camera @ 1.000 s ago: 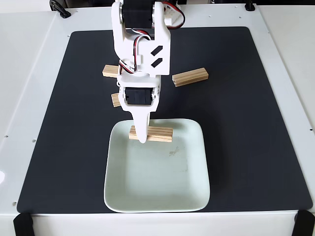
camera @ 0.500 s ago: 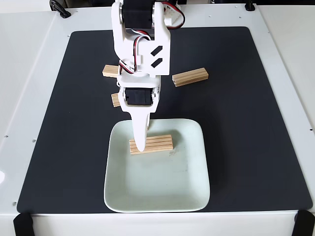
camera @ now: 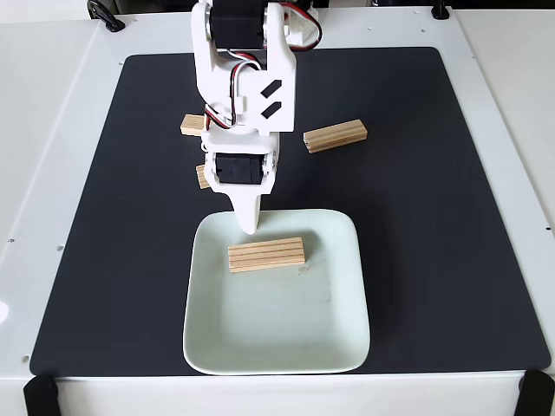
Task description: Pick up the wooden block and place them on the plate.
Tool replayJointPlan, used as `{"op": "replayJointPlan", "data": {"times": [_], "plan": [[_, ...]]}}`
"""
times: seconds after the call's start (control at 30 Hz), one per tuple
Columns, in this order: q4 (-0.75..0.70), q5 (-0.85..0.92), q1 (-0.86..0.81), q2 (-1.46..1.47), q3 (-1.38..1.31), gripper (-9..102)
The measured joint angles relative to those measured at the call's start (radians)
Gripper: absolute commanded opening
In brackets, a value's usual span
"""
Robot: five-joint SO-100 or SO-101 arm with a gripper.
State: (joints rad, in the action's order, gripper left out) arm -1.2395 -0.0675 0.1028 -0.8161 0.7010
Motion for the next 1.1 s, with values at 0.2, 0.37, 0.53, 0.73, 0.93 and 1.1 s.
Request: {"op": "replayJointPlan", "data": {"times": [0.2, 0.37, 0.53, 0.73, 0.93, 1.1], "plan": [[0.0, 0.0, 0.0, -0.115, 0.012, 0], [0.0, 0.0, 0.005, -0.284, 0.166, 0], [0.035, 0.0, 0.025, -0.502, 0.416, 0], [0.259, 0.0, 0.018, -0.819, 0.834, 0], [0.44, 0.0, 0.018, -1.163, 1.247, 0], [0.469, 0.0, -0.023, -1.448, 1.534, 0]]}}
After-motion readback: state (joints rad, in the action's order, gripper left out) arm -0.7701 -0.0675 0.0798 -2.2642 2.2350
